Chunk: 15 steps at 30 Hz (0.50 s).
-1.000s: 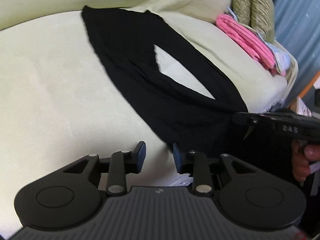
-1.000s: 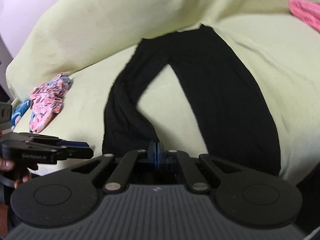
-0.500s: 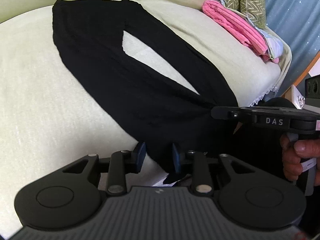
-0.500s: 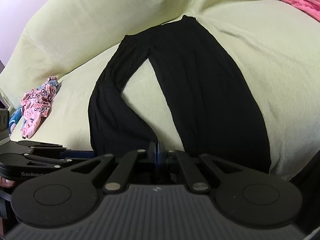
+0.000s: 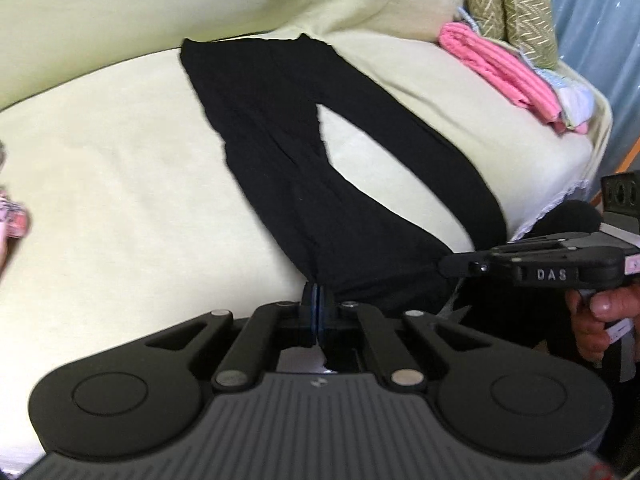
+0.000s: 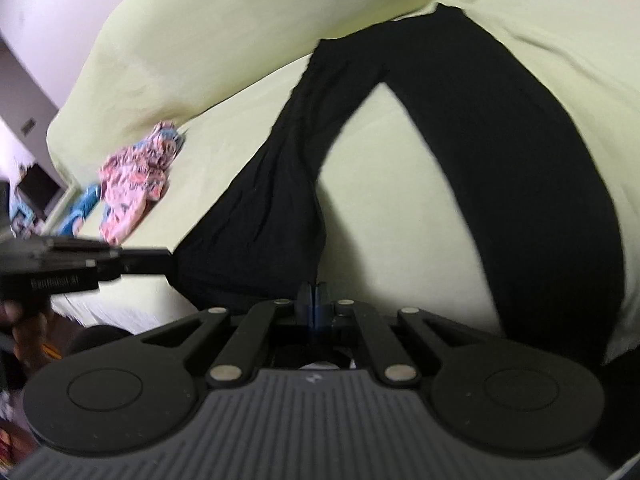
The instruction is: Fold clothes
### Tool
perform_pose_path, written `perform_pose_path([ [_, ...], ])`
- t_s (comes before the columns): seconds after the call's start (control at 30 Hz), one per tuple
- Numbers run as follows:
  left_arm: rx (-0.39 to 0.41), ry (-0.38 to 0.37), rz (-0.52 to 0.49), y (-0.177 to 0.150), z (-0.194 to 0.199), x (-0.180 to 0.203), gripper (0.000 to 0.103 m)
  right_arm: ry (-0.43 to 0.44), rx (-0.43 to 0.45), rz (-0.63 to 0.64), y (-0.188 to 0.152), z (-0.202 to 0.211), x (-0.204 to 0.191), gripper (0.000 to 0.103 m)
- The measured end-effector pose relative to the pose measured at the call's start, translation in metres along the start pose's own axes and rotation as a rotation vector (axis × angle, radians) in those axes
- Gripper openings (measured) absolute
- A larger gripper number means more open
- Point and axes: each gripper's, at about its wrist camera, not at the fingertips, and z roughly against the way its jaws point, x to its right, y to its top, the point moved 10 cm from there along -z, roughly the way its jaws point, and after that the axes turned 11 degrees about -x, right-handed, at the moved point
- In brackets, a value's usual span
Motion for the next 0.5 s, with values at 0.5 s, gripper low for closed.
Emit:
perform_pose_path([
  [0.5, -0.148, 0.122, -0.012, -0.024, -0.034, -0.019, 0.000, 0.010, -0.202, 0.088, -0.043, -0.040, -0.025, 0.001],
])
